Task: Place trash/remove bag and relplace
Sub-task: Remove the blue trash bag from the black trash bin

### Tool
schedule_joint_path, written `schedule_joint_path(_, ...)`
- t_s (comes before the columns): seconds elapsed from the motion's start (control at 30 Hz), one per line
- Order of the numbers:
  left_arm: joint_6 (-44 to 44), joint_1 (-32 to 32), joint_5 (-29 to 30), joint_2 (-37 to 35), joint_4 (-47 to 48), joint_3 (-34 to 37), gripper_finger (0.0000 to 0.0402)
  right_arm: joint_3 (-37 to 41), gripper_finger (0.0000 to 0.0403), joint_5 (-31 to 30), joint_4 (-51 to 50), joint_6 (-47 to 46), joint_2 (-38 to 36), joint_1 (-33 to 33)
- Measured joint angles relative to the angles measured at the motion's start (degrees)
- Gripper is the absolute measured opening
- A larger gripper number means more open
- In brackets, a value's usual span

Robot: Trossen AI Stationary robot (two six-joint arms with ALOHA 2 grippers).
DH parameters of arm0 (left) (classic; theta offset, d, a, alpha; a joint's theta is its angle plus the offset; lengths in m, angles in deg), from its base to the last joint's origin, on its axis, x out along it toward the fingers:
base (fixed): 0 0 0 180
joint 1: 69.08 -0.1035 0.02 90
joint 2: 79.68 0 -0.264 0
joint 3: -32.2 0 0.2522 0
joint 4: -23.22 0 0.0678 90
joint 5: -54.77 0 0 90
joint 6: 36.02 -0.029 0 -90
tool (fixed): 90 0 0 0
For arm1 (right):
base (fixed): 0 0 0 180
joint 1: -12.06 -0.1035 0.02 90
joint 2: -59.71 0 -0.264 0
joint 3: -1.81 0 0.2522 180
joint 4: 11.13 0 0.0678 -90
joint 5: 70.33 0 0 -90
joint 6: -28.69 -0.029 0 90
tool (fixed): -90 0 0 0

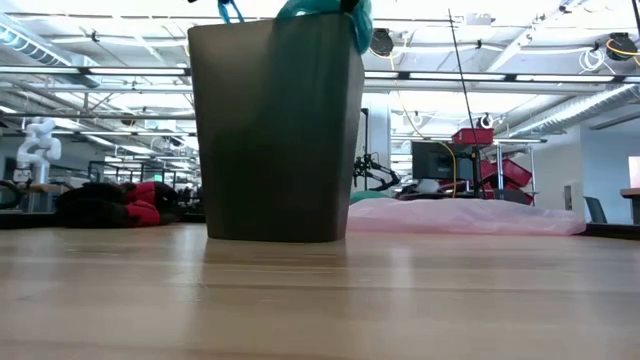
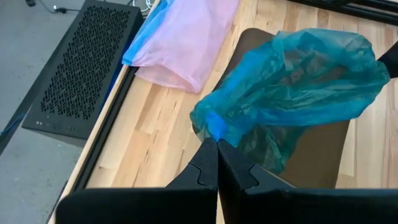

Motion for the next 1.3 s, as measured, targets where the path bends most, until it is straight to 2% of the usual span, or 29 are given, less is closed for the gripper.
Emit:
schedule_joint_path(0.27, 0.0, 0.0, 0.0, 0.0, 0.0, 0.0, 0.0000, 0.0, 0.0001, 4.4, 0.9, 0.3, -5.6, -0.1)
schedule_joint_path(0.5, 0.2, 0.0, 0.0, 0.0, 0.0, 0.0, 0.0000, 0.0, 0.0000, 7.8, 7.3, 1.3, -13.4, 3.1)
schedule_joint_path(0.8, 0.6, 0.0, 0.5, 0.0, -0.1, 0.0, 0.0000, 0.0, 0.0000, 19.0, 20.6, 7.2, -19.6, 11.3)
schedule_joint_path(0.97, 2.1, 0.6, 0.5, 0.0, -0.3, 2.0, 0.0000, 0.0, 0.0000, 22.5, 25.7, 8.3, -21.0, 16.1)
schedule_joint_path(1.13, 2.1, 3.1, 0.4, 0.0, -0.8, 5.0, 0.0000, 0.0, 0.0000, 29.8, 27.1, 3.8, -21.2, 22.0)
schedule_joint_path(1.3, 3.8, 4.4, 0.9, -0.5, -9.3, 5.3, 0.0000, 0.0, 0.0000, 39.9, 26.9, 0.2, -20.5, 26.4)
